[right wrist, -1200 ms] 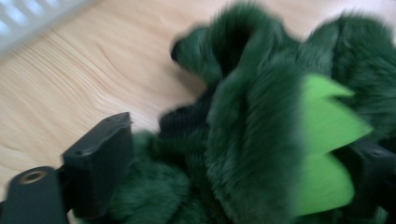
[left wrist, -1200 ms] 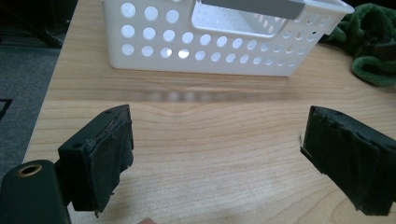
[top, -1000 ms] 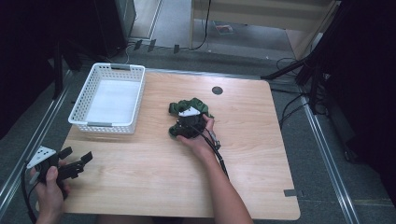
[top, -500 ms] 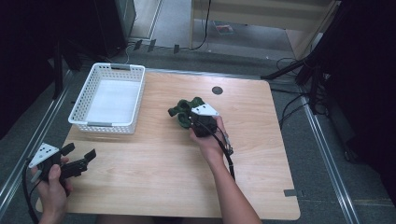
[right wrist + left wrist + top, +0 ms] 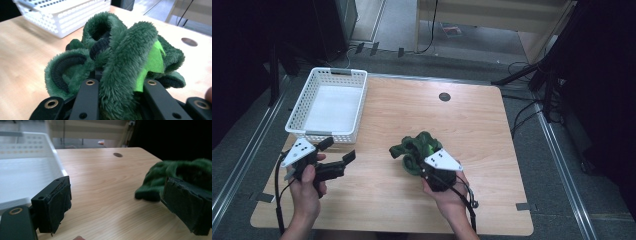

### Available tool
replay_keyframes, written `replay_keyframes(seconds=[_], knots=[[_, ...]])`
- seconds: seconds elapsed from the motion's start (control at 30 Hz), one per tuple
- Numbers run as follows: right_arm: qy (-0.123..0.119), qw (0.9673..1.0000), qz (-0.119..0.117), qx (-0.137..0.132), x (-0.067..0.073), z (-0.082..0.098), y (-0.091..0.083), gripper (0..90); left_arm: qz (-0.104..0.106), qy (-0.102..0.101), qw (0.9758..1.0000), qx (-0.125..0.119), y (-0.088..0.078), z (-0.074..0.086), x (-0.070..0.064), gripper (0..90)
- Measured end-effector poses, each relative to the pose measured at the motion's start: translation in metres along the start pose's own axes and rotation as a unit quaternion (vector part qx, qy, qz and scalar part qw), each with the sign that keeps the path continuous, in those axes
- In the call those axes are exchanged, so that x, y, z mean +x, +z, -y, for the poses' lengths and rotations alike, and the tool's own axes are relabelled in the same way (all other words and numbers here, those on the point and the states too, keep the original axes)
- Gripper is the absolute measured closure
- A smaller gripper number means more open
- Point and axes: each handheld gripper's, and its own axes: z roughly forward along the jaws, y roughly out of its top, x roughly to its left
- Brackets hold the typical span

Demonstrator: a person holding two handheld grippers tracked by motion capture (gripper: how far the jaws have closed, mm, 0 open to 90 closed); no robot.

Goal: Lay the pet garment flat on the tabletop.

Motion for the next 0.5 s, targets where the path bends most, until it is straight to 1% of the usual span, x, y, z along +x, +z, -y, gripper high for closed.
replay_keyframes(seconds=[0.07,0.1,0.13,0.17,0.2,0.23,0.27,0.3,0.37,0.4,0.43,0.47,0.5], knots=[[-0.006,1.0,0.005,0.002,0.01,0.012,-0.004,75.5,0.013,0.008,0.9999,0.007,0.008,0.003,-0.009,8.7],[-0.003,1.0,0.006,0.004,0.013,0.019,-0.003,73.0,0.019,0.012,0.9997,0.011,0.012,0.005,-0.012,8.7],[0.002,1.0,0.002,0.006,0.015,0.023,-0.002,67.5,0.019,0.012,0.9997,0.011,0.012,0.005,-0.012,8.7],[0.007,0.9997,-0.018,0.013,0.015,0.03,0.001,57.1,0.027,0.014,0.9993,0.021,0.018,0.011,-0.015,8.7],[0.014,0.9989,-0.038,0.023,0.014,0.033,0.002,44.8,0.036,0.02,0.9983,0.042,0.027,0.019,-0.02,8.7],[0.022,0.9975,-0.057,0.035,0.014,0.034,0.001,34.6,0.037,0.023,0.9979,0.048,0.03,0.024,-0.021,8.7],[0.021,0.9971,-0.063,0.035,0.013,0.033,-0.003,30.2,0.037,0.023,0.9979,0.048,0.03,0.024,-0.021,8.7],[0.021,0.9973,-0.066,0.026,0.012,0.032,-0.011,29.9,0.044,0.02,0.9971,0.058,0.035,0.031,-0.022,8.7],[0.027,0.9973,-0.069,0.001,0.007,0.028,-0.028,29.4,0.051,0.02,0.9962,0.068,0.04,0.038,-0.022,8.8],[0.027,0.9973,-0.069,0.001,0.007,0.028,-0.028,29.4,0.051,0.02,0.9962,0.068,0.04,0.038,-0.022,8.8],[0.025,0.9976,-0.063,-0.011,0.002,0.027,-0.041,30.1,0.063,0.025,0.9944,0.081,0.047,0.045,-0.023,9.0],[0.025,0.9973,-0.069,-0.009,0.001,0.028,-0.043,30.0,0.063,0.025,0.9944,0.081,0.047,0.045,-0.023,9.0],[0.024,0.9966,-0.079,-0.005,0.001,0.031,-0.042,29.6,0.067,0.027,0.9934,0.089,0.05,0.048,-0.023,9.1]])
